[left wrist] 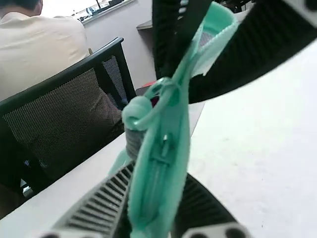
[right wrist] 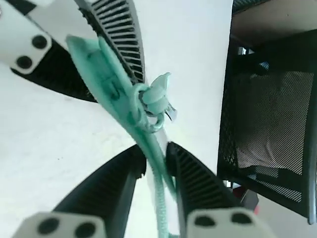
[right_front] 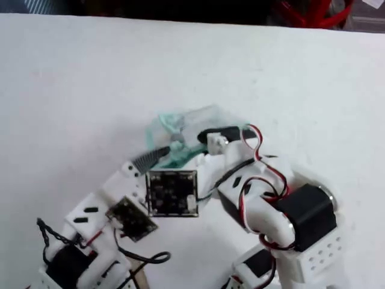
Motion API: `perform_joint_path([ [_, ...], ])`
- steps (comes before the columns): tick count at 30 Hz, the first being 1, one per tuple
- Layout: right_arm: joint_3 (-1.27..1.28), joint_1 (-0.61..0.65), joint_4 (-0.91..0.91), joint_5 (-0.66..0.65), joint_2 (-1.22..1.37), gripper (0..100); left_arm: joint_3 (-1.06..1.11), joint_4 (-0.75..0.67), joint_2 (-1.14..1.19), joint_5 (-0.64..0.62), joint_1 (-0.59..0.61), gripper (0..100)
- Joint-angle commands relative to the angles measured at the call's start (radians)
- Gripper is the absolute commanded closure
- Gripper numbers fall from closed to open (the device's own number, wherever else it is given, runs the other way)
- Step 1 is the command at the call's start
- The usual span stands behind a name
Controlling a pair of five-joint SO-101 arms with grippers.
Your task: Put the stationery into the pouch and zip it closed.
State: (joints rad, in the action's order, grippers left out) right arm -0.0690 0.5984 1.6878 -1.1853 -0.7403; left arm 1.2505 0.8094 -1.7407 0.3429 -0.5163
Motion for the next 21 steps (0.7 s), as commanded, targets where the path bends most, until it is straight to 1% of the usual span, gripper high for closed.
perform_joint_path([
  [1,-0.005,-0.016,0.025,0.118,-0.027,76.2,-0.012,-0.074,0.028,-0.052,0.013,98],
  [3,-0.005,-0.012,0.025,0.184,-0.027,71.6,-0.012,-0.092,0.051,-0.054,0.013,98],
  [5,-0.005,0.035,0.030,0.264,-0.028,71.5,-0.014,-0.120,0.079,-0.071,0.013,98],
  [8,-0.012,0.128,0.028,0.368,-0.062,71.4,-0.018,-0.190,0.136,-0.169,0.062,98],
  [10,-0.052,0.153,0.016,0.443,-0.088,71.4,-0.034,-0.222,0.176,-0.236,0.104,98],
  [12,-0.143,0.133,-0.005,0.575,-0.097,71.4,-0.058,-0.212,0.206,-0.288,0.117,98],
  [14,-0.222,0.065,-0.050,0.718,-0.094,71.5,-0.074,-0.192,0.228,-0.327,0.110,98],
  [17,-0.273,-0.039,-0.122,0.901,-0.044,71.6,-0.069,-0.175,0.236,-0.338,0.084,98],
  [19,-0.287,-0.065,-0.139,0.987,0.030,71.6,-0.044,-0.178,0.236,-0.336,0.079,98],
  [21,-0.308,-0.064,-0.143,1.042,0.130,71.9,-0.015,-0.180,0.236,-0.334,0.079,98],
])
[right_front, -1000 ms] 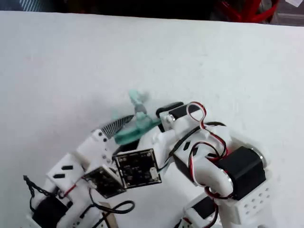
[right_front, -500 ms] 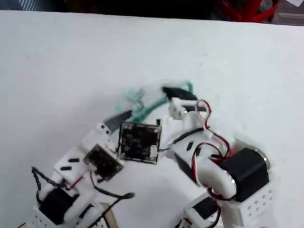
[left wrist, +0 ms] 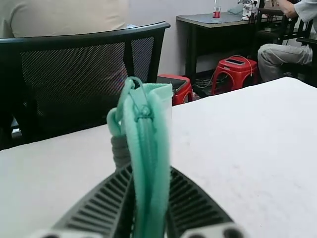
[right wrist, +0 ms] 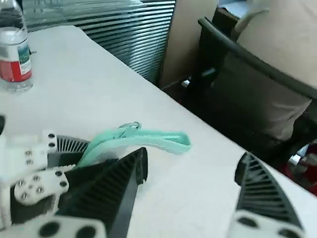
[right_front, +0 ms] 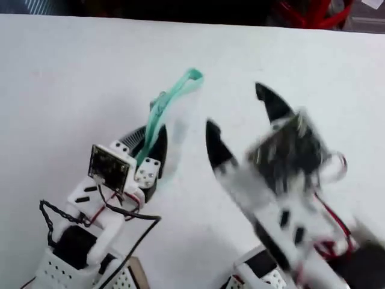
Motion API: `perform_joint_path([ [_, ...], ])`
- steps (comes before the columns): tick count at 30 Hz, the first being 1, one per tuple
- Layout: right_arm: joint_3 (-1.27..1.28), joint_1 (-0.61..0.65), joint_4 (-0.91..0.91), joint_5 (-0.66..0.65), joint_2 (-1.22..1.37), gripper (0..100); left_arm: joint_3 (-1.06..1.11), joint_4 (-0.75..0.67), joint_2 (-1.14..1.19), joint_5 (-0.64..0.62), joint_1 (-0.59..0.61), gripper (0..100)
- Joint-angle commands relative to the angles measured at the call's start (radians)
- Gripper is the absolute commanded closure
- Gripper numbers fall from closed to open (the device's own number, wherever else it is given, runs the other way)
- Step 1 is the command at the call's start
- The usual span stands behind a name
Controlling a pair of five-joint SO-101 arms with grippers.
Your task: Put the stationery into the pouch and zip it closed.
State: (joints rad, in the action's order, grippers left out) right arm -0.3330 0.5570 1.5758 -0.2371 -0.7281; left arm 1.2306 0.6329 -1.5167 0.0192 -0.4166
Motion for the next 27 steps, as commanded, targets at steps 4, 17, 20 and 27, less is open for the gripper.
perform_joint_path([
  [4,-0.203,-0.021,-0.022,0.167,0.325,78.2,0.037,-0.003,0.010,-0.008,-0.022,98],
  [17,-0.549,0.124,0.143,0.227,0.682,79.3,0.037,-0.002,0.010,0.029,-0.024,98],
  [20,-0.494,0.124,0.145,0.279,0.654,79.4,0.038,-0.002,0.010,0.032,-0.024,98],
  [27,-0.359,0.068,0.143,0.288,0.624,79.4,0.038,-0.003,0.010,0.028,-0.024,98],
])
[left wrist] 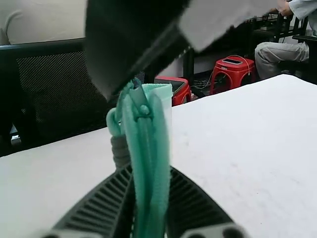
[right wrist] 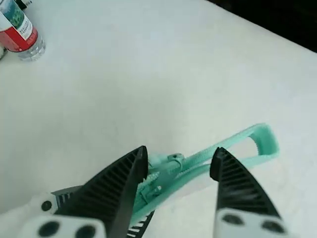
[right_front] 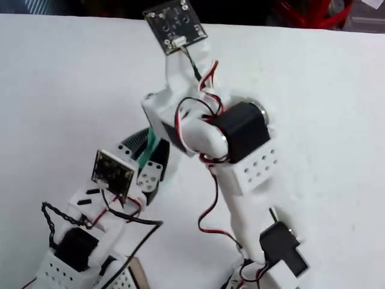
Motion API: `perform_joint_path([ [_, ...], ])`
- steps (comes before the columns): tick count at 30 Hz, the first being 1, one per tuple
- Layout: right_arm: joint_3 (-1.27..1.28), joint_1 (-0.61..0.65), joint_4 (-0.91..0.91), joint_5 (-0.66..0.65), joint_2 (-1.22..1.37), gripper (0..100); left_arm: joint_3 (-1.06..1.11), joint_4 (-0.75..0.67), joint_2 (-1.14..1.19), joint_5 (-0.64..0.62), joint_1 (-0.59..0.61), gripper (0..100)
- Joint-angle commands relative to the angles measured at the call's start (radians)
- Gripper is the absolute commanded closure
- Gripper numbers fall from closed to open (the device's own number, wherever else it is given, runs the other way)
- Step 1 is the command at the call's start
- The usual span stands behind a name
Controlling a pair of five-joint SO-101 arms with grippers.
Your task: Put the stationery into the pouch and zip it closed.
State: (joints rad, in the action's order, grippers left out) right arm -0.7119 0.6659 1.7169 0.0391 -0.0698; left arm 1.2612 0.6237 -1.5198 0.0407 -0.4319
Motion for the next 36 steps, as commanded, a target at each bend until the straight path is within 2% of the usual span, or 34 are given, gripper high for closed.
perform_joint_path([
  [1,0.031,-0.053,0.002,0.012,-0.035,79.4,0.008,0.006,0.013,0.006,-0.008,98],
  [7,0.038,-0.054,0.002,0.006,-0.044,90.9,0.008,0.006,0.013,0.008,-0.008,98],
  [11,0.043,-0.045,0.002,0.005,-0.044,92.4,0.008,0.006,0.013,0.006,-0.010,98],
  [15,0.037,-0.044,0.002,0.005,-0.045,98.3,0.008,0.006,0.013,0.006,-0.008,98],
  [32,0.048,-0.045,0.002,-0.025,-0.108,98.1,-0.002,0.005,0.013,0.012,-0.007,98],
  [34,0.048,-0.044,0.002,-0.025,-0.110,98.1,-0.002,-0.021,0.013,0.006,-0.007,95],
  [36,0.048,-0.042,0.002,-0.025,-0.110,98.1,0.006,-0.057,0.013,0.003,-0.007,87],
])
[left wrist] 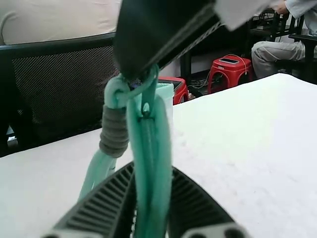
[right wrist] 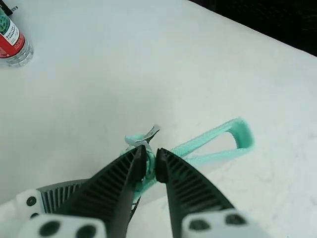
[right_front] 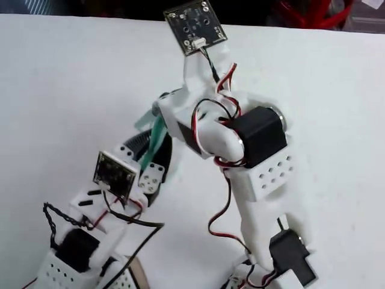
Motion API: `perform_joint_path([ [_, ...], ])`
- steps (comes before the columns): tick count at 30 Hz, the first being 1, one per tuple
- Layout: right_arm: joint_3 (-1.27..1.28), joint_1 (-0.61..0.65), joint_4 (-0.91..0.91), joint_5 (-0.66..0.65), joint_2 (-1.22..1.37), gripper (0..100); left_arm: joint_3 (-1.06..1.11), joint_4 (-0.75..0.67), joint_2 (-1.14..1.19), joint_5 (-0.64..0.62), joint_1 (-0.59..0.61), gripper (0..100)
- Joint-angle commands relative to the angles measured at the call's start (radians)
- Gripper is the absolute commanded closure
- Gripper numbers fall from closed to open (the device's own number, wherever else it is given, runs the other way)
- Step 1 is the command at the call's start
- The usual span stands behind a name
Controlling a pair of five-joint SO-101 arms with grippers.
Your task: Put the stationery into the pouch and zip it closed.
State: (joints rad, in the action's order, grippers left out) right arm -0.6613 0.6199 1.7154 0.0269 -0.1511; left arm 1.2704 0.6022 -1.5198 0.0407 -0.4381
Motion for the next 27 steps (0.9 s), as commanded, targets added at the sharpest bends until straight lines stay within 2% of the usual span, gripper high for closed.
perform_joint_path([
  [1,-0.003,0.010,0.004,-0.011,-0.028,98.1,0.003,-0.048,0.015,-0.005,-0.001,83],
  [3,-0.003,0.028,0.004,-0.011,-0.028,98.1,0.015,-0.083,0.015,-0.077,-0.001,75],
  [6,-0.003,0.038,0.004,-0.011,-0.031,98.1,0.018,-0.126,0.019,-0.094,-0.001,76],
  [8,-0.003,0.038,0.004,-0.012,-0.031,98.1,0.020,-0.133,0.019,-0.060,-0.001,82],
  [11,-0.003,0.035,0.004,-0.012,-0.028,98.1,0.044,-0.150,0.015,0.005,-0.005,97],
  [13,0.003,0.028,0.004,-0.031,-0.028,98.1,0.061,-0.167,0.015,0.048,-0.002,97],
  [18,0.072,-0.088,-0.001,-0.104,-0.028,98.1,0.078,-0.169,0.015,0.032,-0.001,98],
  [22,0.133,-0.213,-0.068,-0.114,-0.028,98.1,0.078,-0.170,0.015,0.032,-0.001,98],
  [27,0.183,-0.280,-0.183,-0.167,-0.028,98.1,0.078,-0.167,0.015,0.032,-0.001,98],
])
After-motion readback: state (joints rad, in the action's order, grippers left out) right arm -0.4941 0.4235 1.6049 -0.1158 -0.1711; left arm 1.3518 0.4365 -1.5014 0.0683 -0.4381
